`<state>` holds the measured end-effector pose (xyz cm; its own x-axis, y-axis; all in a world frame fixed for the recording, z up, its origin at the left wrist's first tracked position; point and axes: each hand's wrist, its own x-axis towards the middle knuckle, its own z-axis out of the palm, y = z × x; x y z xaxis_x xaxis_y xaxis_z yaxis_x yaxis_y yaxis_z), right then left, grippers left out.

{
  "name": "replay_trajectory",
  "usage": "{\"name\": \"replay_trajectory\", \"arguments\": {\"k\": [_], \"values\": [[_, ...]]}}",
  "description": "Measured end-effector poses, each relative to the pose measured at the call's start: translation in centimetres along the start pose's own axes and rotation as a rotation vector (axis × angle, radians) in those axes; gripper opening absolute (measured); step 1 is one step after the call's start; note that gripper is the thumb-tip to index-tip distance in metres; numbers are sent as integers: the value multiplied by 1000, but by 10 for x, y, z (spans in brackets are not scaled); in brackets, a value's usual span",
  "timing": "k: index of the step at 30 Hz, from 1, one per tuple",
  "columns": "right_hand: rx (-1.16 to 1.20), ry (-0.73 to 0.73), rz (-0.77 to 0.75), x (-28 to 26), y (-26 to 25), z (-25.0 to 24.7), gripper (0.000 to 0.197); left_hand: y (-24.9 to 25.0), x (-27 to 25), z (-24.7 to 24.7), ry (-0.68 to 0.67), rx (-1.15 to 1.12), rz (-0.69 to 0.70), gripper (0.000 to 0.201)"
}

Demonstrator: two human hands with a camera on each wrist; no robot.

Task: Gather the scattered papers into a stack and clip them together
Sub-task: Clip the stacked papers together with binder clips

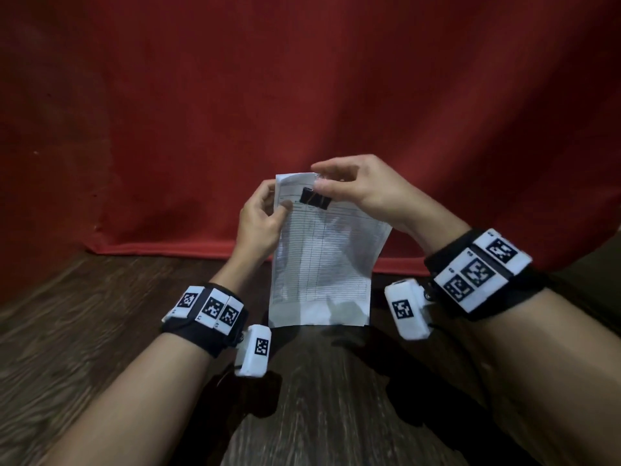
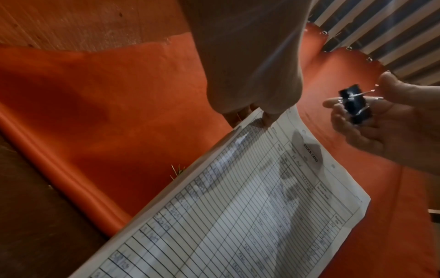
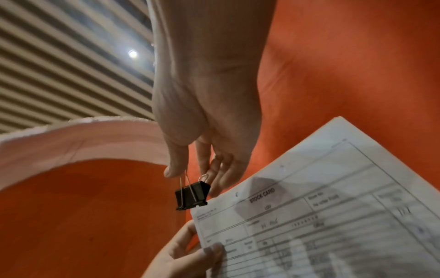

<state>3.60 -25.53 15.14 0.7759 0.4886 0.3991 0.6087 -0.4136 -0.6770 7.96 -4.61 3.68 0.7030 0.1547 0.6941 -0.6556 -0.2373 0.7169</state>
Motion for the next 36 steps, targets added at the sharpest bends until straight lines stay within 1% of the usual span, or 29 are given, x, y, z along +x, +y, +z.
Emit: {"name": "replay_trajectory", "arguments": {"k": [3,6,7,10,12,17,20,21,25,26,31,32,34,36], "values": [[-254,-2,-51,14,-9,1,57,-3,-1,0,21,1,7,22],[-491,-12,-78,25,-16,3,59,-4,-2,0,24,3,6,23],[-559,-16,-89,27,-17,3,56,-4,-2,0,23,3,4,22],[-707,-28,-126,29,-19,6,37,-5,-2,-1,22,2,-1,21],[-808,-33,-163,29,-21,7,30,-5,-3,-1,22,-5,2,20],[-1003,19,-320,31,-28,1,6,-5,-3,-2,20,-14,-13,22],[-1050,23,-333,35,-28,-6,4,-6,-3,-2,23,0,-14,19],[-1068,18,-327,36,-29,-9,7,-6,-3,-1,23,-1,-11,18],[-1160,-31,-355,39,-33,-12,38,-7,-3,-1,33,-6,-1,20],[-1186,-51,-369,40,-34,-11,40,-7,-2,-1,35,-4,-3,20],[-1334,-156,-368,44,-44,-5,17,-7,-4,3,39,2,2,22],[-1369,-180,-367,44,-47,-2,15,-6,-4,4,39,7,-1,22],[-1424,-217,-373,47,-51,4,21,-5,-4,4,41,19,-13,20],[-1444,-243,-377,49,-52,10,23,-4,-5,4,47,21,-19,18]]}}
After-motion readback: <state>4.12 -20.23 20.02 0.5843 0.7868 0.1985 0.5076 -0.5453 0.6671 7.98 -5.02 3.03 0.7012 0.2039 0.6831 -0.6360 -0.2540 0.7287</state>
